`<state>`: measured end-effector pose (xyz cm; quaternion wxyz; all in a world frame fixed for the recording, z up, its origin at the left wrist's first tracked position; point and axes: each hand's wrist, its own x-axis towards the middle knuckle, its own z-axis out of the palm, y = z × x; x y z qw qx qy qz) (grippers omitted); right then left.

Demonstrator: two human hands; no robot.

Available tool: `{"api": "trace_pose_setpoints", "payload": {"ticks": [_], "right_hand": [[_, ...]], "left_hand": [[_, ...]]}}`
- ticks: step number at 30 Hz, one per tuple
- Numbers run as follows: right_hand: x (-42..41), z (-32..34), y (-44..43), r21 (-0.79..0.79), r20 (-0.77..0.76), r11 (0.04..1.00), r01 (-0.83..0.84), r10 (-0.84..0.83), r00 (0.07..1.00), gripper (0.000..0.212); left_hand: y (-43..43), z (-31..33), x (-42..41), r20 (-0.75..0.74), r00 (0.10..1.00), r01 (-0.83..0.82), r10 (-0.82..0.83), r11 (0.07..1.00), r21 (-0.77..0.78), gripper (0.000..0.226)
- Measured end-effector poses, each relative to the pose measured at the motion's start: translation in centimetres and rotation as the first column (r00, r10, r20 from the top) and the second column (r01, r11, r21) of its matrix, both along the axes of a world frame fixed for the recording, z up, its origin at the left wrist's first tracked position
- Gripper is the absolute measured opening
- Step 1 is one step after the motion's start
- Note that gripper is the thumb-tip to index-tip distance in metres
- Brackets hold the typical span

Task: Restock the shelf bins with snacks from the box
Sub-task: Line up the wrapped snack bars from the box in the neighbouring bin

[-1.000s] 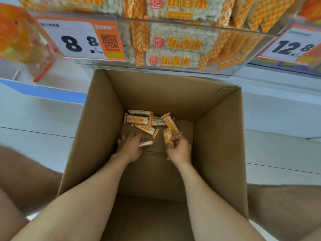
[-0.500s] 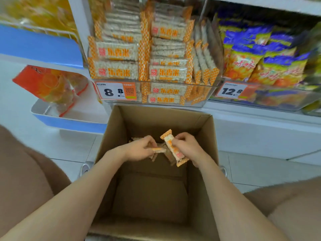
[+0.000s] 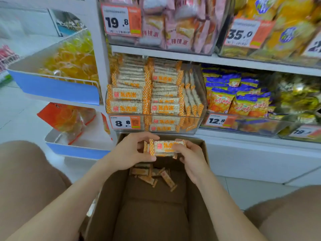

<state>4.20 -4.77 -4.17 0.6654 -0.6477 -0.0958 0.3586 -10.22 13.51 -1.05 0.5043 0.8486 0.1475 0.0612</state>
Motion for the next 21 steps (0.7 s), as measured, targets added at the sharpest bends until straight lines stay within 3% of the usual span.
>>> {"api": "trace_pose_setpoints", "payload": {"ticks": [4,7,10,12,14,17,21], "right_hand": [[0.0,2.5,0.2,0.088,0.025,0.995,-0.056,0.054,0.998,0.037],[0.2,5.0,0.2,0.075,0.207,0.993,-0.092,0.075,0.975,0.052],[0.9,8.6,0.4,-0.045,0.483,0.975,-0.215,0.210,0.850,0.053],[1.8,10.5,0.9,-0.102,0.606,0.961,-0.256,0.265,0.750,0.042],[2.9,12.0,1.8,-0.103,0.693,0.973,-0.207,0.220,0.687,0.035],[5.6,13.1,4.0,-0.068,0.799,0.997,-0.047,0.083,0.596,0.035],[9.8,13.6,7.2,-0.165,0.921,0.983,0.085,0.122,0.370,0.035]], "left_hand": [[-0.3,4.0,-0.7,0.060,0.997,0.054,-0.046,0.988,-0.146,0.054],[-0.1,6.5,-0.6,0.146,0.989,0.030,-0.014,0.994,-0.109,0.042],[0.3,8.2,0.4,0.198,0.980,0.011,-0.001,0.999,-0.049,0.036],[0.4,8.8,1.4,0.271,0.963,-0.009,0.015,1.000,-0.025,0.043],[0.9,8.9,2.5,0.362,0.929,-0.119,0.081,0.989,0.083,0.050],[1.7,8.5,3.6,0.536,0.829,-0.397,0.156,0.840,0.369,0.038],[2.1,6.7,4.7,0.514,0.847,-0.460,0.132,0.666,0.587,0.023]]}}
